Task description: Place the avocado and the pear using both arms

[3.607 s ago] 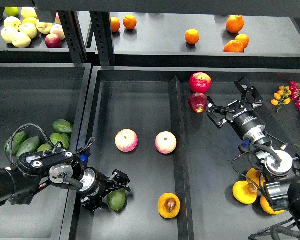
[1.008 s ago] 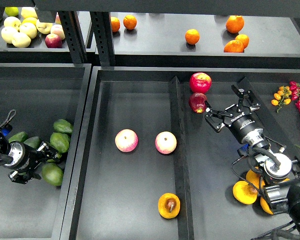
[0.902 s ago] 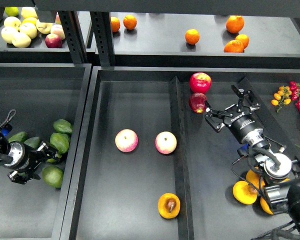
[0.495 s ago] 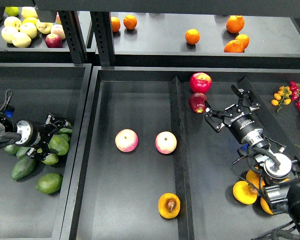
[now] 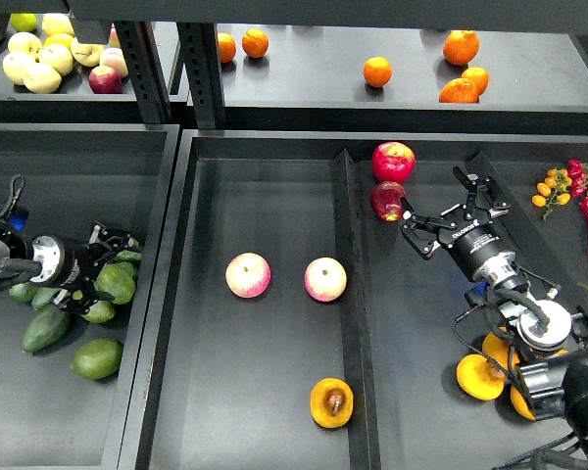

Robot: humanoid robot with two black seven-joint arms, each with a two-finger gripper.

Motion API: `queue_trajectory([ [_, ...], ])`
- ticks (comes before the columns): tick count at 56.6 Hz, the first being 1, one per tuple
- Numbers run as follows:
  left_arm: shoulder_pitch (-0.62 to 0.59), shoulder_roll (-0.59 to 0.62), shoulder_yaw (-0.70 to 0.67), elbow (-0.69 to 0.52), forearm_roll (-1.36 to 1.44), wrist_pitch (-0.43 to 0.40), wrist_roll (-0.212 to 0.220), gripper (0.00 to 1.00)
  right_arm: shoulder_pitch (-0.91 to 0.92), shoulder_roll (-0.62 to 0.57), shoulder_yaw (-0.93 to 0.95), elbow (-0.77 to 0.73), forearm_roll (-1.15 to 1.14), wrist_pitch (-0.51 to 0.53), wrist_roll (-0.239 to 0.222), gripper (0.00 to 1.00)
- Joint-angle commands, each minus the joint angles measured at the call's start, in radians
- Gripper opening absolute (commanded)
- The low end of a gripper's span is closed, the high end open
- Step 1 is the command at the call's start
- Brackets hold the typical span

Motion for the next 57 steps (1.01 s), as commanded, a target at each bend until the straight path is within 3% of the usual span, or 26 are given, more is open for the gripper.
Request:
queue_trajectory([
  [1, 0.077, -0.043, -0.143, -0.074, -0.022, 0.000, -0.027, 0.96, 0.000, 0.000, -0.001, 0.001, 0.000, 0.000, -0.001, 1.00],
  [11, 0.149, -0.043, -0.209, -0.159, -0.036, 0.000, -0.055, 0.97, 0.002, 0.000, -0.002, -0.001, -0.006, 0.000, -0.001, 1.00],
  [17, 0.173, -0.043, -0.222, -0.171, -0.065, 0.000, -0.122, 0.97, 0.003, 0.000, -0.002, -0.005, -0.009, 0.000, -0.003, 1.00],
  [21, 0.182, -0.043, -0.235, -0.176, -0.096, 0.000, -0.144, 0.97, 0.002, 0.000, -0.008, -0.005, -0.012, 0.000, -0.005, 1.00],
  [29, 0.191, -0.043, -0.268, -0.177, -0.119, 0.000, -0.149, 0.97, 0.014, 0.000, -0.074, -0.002, -0.031, 0.000, -0.012, 1.00],
  [42, 0.212, -0.043, -0.269, -0.183, -0.119, 0.000, -0.149, 0.98, 0.136, -0.040, -0.324, 0.090, -0.048, 0.000, -0.176, 1.00],
  [57, 0.216, -0.043, -0.266, -0.186, -0.119, 0.000, -0.149, 0.98, 0.305, -0.210, -0.662, 0.171, -0.048, 0.000, -0.250, 1.00],
])
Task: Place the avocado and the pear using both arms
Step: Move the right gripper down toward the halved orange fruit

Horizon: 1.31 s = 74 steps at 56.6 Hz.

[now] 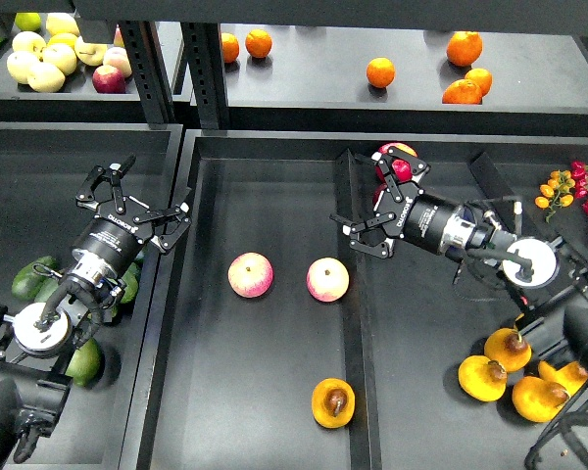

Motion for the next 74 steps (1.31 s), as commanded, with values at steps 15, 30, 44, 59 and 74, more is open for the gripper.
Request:
queue_trajectory([
  [15, 0.000, 0.000, 0.002, -0.006, 0.000, 0.000, 0.002, 0.98, 0.106, -0.060, -0.389, 0.109, -0.114, 0.000, -0.033, 1.00],
  [30, 0.002, 0.000, 0.001, -0.009, 0.000, 0.000, 0.002, 0.98, 0.115, -0.038, -0.476, 0.128, -0.297, 0.000, -0.033, 1.00],
  [44, 0.009, 0.000, 0.002, -0.020, 0.000, 0.000, 0.002, 0.98, 0.089, -0.031, -0.585, 0.132, -0.302, 0.000, -0.033, 1.00],
  [59, 0.009, 0.000, 0.010, -0.021, 0.000, 0.000, 0.002, 0.99, -0.040, -0.101, -0.519, 0.255, -0.318, 0.000, -0.033, 1.00],
  [74, 0.009, 0.000, 0.010, -0.023, 0.000, 0.000, 0.002, 0.99, -0.031, -0.144, -0.502, 0.261, -0.377, 0.000, -0.033, 1.00],
])
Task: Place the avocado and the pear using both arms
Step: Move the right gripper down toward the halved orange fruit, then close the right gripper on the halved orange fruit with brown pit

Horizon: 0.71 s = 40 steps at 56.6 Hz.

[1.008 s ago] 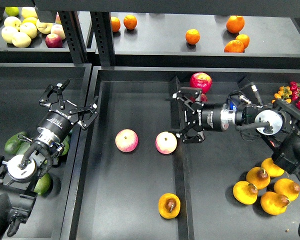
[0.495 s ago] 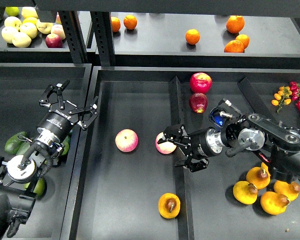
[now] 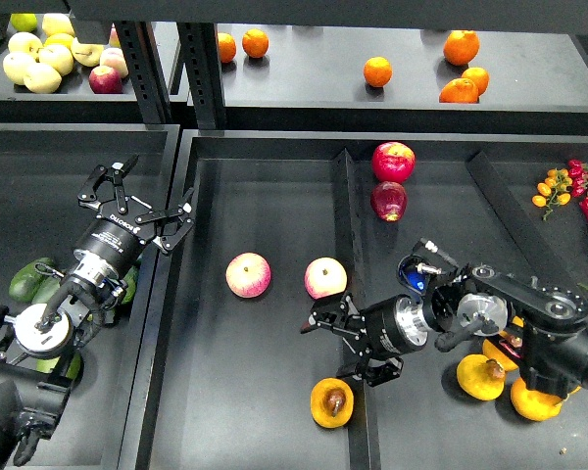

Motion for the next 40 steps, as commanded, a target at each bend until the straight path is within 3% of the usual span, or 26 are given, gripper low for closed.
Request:
queue_trajectory([
  [1, 0.000, 0.000, 0.000, -0.001, 0.000, 0.000, 0.000, 0.99, -0.028, -0.015, 0.018, 0.005, -0.039, 0.000, 0.000, 1.00],
  [40, -0.002, 0.000, 0.003, -0.005, 0.000, 0.000, 0.000, 0.99, -0.159, 0.032, 0.011, 0.040, -0.122, 0.000, 0.000, 0.97],
])
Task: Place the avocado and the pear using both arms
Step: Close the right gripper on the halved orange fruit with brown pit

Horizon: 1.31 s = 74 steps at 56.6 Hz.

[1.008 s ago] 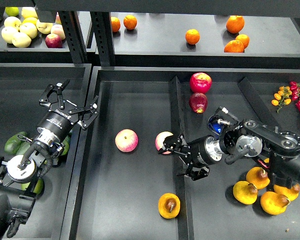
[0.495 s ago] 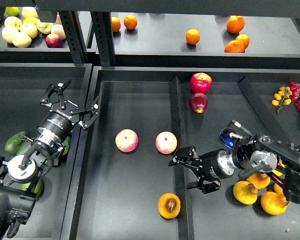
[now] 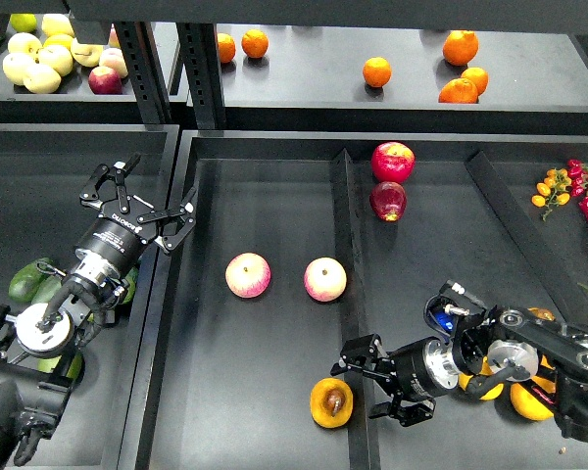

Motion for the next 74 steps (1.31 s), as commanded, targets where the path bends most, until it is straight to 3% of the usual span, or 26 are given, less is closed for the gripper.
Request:
queue_trajectory([
  [1, 0.001, 0.000, 0.000, -0.002, 0.000, 0.000, 0.000, 0.99, -0.004, 0.019, 0.000, -0.001, -0.002, 0.000, 0.000, 0.96],
  [22, -0.001, 0.000, 0.006, -0.003, 0.002, 0.000, 0.000, 0.99, -0.004, 0.022, -0.041, -0.031, 0.017, 0.000, 0.000, 0.72],
  [48, -0.001, 0.000, 0.011, -0.003, 0.002, 0.000, 0.000, 0.99, -0.001, 0.020, -0.040, -0.080, 0.044, 0.000, 0.000, 0.57],
  [66, 0.001, 0.000, 0.015, -0.005, 0.002, 0.000, 0.000, 0.99, -0.001, 0.019, -0.029, -0.083, 0.044, 0.000, 0.000, 0.55],
  [74, 0.001, 0.000, 0.020, -0.006, 0.002, 0.000, 0.000, 0.99, 0.000, 0.012, -0.029, -0.083, 0.055, 0.000, 0.000, 0.42],
])
